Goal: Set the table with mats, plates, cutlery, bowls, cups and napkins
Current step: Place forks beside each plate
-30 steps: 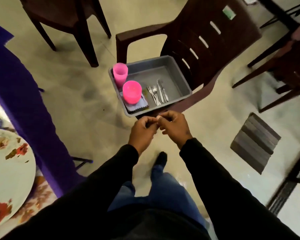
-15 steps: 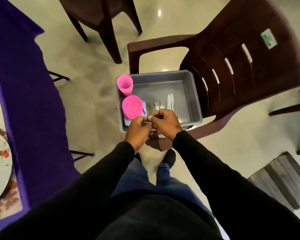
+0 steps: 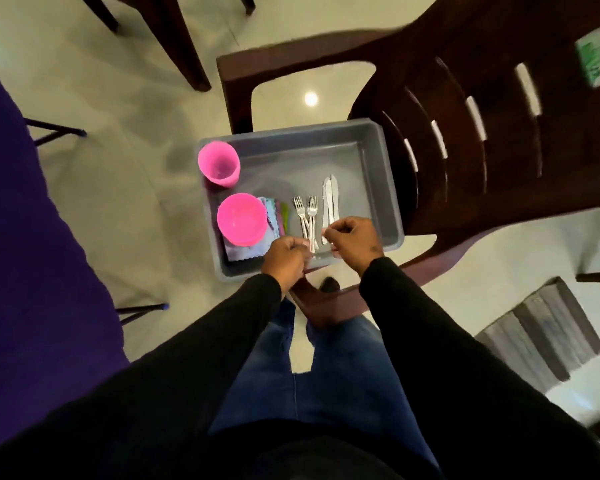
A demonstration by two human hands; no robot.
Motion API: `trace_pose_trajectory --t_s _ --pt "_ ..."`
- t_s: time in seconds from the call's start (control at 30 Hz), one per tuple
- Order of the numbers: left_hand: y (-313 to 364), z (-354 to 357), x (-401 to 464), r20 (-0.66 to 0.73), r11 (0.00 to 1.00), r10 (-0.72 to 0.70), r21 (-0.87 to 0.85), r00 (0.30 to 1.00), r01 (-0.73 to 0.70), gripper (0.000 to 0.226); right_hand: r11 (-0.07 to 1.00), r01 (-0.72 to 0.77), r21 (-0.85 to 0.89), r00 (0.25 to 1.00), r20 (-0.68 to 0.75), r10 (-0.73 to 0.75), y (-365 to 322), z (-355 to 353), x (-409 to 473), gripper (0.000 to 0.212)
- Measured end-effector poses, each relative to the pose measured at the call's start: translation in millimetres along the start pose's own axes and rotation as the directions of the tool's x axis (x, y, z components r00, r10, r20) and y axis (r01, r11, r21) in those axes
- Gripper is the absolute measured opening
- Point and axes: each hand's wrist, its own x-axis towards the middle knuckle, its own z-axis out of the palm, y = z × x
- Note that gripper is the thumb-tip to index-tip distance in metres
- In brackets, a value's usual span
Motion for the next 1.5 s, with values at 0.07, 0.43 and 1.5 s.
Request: trace_pose_trajectory --t_s 0.07,0.43,1.5 --pt "-5 1 34 -0.027 0.999 -0.046 0.007 0.999 0.046 0.015 0.999 -0.048 0.014 0.999 -0.006 0.048 6 11 28 0.016" --pt "-24 37 175 -0.212 0.994 -0.093 0.041 0.973 0.104 0.033 0.905 -0.109 -0.411 0.994 -0.040 0.102 54 83 153 0.036" --pt "-38 51 206 -0.251 0.990 -0.139 -0.047 0.958 0.131 0.025 0.941 -0.057 -0.334 0.997 0.035 0.073 79 100 179 0.024"
